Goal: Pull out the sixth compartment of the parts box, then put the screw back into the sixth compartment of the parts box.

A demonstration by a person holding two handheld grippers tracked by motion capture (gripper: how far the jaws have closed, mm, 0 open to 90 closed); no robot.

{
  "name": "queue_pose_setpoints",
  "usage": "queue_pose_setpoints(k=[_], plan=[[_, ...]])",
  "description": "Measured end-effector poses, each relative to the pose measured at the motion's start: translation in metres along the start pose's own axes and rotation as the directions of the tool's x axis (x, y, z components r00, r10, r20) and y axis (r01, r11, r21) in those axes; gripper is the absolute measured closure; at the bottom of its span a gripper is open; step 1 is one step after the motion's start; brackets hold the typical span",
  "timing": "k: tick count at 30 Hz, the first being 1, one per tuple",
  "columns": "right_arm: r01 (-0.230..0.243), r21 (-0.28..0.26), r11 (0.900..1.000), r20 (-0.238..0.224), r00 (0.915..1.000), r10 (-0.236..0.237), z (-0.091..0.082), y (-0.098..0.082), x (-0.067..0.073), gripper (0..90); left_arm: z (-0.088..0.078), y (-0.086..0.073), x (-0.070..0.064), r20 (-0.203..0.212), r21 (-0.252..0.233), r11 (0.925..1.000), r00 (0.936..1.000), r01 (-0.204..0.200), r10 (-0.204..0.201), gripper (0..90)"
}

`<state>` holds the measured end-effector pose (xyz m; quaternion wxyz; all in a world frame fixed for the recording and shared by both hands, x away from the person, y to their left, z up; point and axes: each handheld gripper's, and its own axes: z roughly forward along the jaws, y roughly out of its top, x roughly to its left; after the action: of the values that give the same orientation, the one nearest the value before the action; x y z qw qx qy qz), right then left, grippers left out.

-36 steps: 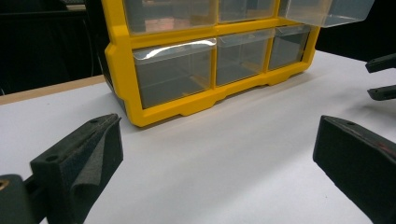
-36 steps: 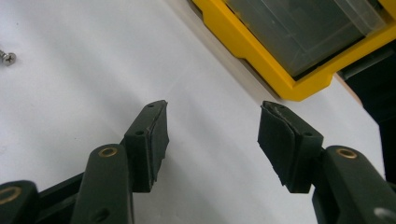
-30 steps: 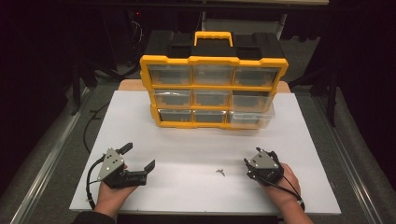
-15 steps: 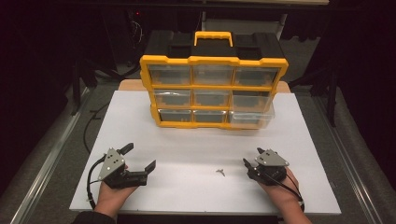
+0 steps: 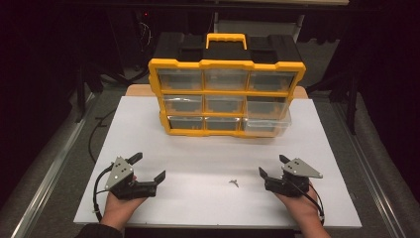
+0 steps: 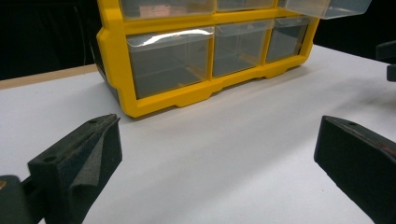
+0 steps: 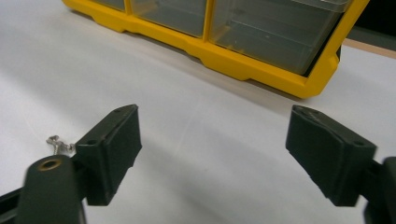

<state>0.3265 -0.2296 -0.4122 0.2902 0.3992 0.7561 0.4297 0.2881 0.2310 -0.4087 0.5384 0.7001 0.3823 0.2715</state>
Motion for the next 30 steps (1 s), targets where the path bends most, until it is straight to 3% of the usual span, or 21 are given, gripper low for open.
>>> queue_pose_setpoints(k=[9, 14, 18, 30], plan=[[-0.043, -0.060, 0.997, -0.019, 0.9989, 0.042, -0.0027, 0.0017, -0.0028, 6.6, 0.0002, -0.0030, 0.0040, -0.011, 0.027, 0.9993, 0.9996, 0.026, -0.026, 0.2], [-0.065, -0.078, 0.995, -0.024, 0.9977, 0.064, -0.0050, 0.0018, -0.0046, 2.0, 0.0046, -0.0039, 0.0026, 0.011, 0.065, 0.9977, 0.9997, 0.022, -0.023, 0.0], [-0.065, -0.088, 0.994, -0.021, 0.9977, 0.064, -0.0069, 0.0023, -0.0068, 1.6, 0.0062, -0.0028, -0.0007, 0.014, 0.068, 0.9976, 0.9998, 0.010, -0.011, 0.0], [-0.021, 0.020, 1.000, 0.008, 0.9998, 0.021, -0.0018, 0.0037, -0.0063, 2.1, 0.0041, -0.0031, 0.0019, 0.005, 0.050, 0.9986, 0.9998, 0.019, -0.019, 0.1]])
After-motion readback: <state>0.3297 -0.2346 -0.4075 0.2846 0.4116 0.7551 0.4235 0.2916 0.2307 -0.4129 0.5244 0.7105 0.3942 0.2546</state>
